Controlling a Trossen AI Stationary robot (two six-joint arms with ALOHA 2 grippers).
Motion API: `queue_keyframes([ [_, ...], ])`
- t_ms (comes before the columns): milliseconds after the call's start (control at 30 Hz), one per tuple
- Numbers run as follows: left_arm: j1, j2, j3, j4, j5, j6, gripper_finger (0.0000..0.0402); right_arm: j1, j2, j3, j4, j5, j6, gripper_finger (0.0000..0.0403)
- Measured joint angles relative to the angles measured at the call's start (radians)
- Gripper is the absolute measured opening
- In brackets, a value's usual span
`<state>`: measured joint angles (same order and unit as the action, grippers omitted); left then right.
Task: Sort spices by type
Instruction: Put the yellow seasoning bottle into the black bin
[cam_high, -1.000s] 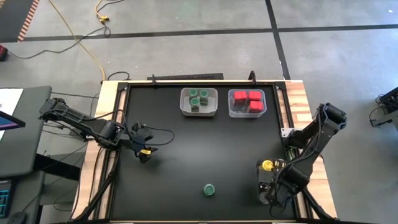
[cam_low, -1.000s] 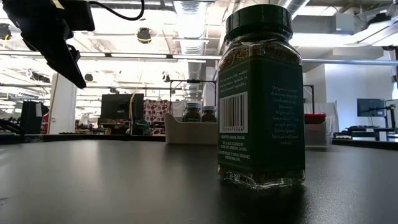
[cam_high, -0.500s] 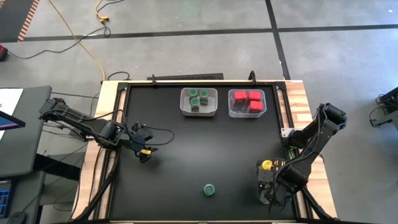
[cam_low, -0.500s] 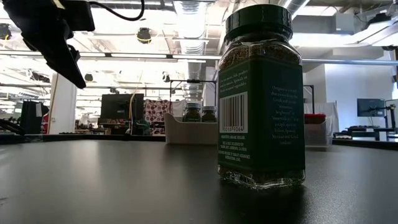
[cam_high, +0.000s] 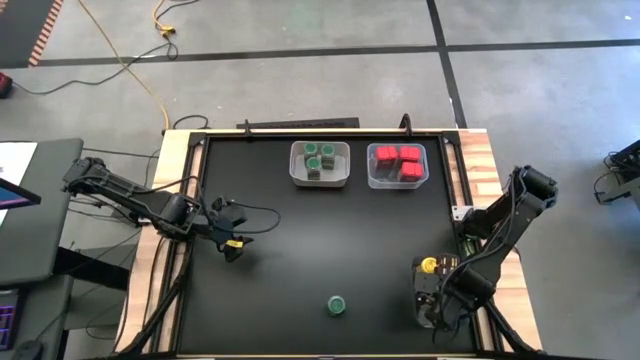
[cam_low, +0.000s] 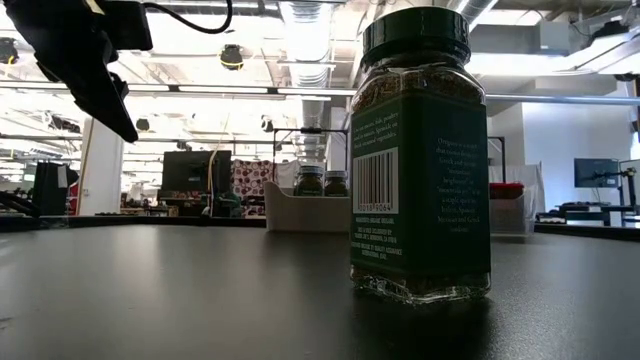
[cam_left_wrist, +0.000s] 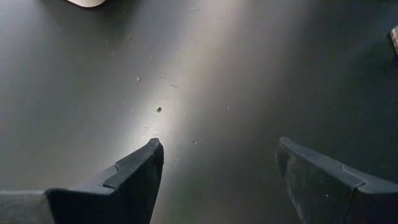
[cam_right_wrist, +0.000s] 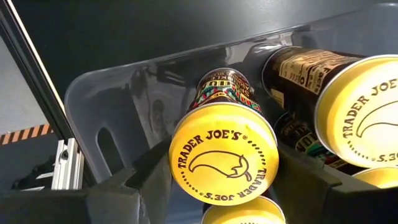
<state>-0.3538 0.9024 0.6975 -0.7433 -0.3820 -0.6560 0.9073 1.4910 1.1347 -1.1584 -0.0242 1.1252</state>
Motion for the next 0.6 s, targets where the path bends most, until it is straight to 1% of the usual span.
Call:
queue_keyframes([
  [200,0.000,0.000,0.000,0.000,0.000,0.006,0.0297,0.000,0.000,0.000,0.000,0.000,-0.002,0.0255],
  [367,0.000,0.000,0.000,0.000,-0.002,0.008,0.0297,0.000,0.000,0.000,0.000,0.000,-0.058,0.0255],
  [600,0.000,0.000,0.000,0.000,-0.003,0.008,0.0297,0.000,0.000,0.000,-0.005,0.000,-0.061,0.0255],
])
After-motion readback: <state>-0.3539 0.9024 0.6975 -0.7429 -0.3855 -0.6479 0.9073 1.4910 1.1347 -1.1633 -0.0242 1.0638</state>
